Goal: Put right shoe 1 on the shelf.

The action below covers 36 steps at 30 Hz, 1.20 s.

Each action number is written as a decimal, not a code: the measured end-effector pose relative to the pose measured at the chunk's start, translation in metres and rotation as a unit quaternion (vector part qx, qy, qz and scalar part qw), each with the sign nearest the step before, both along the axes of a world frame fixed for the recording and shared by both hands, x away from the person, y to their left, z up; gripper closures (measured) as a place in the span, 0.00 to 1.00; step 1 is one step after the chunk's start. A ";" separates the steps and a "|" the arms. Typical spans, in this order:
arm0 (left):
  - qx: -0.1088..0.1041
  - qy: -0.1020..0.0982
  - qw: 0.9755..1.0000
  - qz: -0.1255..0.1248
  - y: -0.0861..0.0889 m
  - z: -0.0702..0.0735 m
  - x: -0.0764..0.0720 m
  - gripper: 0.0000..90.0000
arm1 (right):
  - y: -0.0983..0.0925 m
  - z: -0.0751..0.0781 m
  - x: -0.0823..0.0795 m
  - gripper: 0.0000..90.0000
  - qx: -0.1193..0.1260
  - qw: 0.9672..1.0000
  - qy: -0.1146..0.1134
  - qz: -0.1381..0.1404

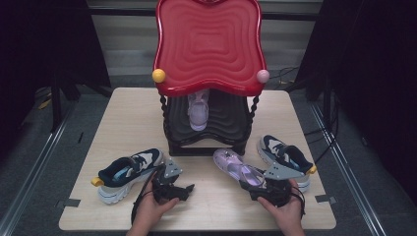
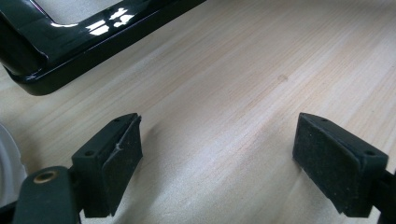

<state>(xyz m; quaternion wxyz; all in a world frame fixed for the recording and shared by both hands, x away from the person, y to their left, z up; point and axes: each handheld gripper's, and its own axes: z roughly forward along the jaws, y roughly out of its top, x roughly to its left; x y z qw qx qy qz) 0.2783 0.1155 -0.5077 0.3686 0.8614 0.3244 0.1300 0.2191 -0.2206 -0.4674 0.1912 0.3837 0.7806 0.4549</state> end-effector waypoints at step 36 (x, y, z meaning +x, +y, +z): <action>0.001 0.000 1.000 0.001 0.000 0.000 0.000 0.17 | 0.030 0.053 0.027 0.42 0.033 0.982 -0.113 -0.148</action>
